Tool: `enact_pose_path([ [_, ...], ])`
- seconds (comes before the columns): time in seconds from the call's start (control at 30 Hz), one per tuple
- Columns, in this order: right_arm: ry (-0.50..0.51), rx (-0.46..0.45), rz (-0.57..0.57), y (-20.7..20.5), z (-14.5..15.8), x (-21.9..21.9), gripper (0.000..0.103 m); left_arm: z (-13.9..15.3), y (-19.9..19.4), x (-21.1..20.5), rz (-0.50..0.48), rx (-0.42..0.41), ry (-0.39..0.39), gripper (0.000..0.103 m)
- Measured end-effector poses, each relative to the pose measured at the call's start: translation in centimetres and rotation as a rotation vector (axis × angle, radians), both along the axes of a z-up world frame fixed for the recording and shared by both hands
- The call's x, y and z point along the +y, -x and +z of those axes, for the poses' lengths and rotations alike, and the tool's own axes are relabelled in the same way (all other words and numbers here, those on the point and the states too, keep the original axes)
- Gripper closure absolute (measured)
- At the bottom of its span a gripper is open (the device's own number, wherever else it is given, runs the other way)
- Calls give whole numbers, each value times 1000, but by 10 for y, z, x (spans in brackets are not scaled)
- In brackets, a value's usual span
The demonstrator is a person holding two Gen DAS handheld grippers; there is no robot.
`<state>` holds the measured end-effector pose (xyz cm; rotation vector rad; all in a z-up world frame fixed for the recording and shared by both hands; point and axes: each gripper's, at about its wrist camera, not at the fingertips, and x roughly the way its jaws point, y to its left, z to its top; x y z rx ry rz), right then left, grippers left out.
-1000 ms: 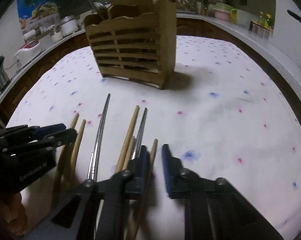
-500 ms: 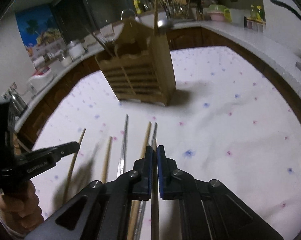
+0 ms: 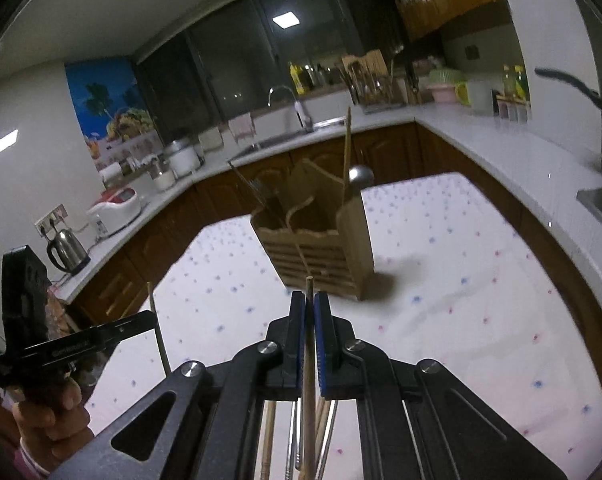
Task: Organize utensils
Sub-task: 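Lift both held chopsticks and lower them upright into the wooden holder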
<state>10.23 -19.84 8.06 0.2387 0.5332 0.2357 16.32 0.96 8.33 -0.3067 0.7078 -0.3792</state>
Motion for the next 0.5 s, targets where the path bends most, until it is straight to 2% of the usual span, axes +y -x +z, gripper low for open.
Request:
enact_pose_path([
  [0.5,-6,-81,-5,4,28,-2,98,20,6,2,10,-70,3,100],
])
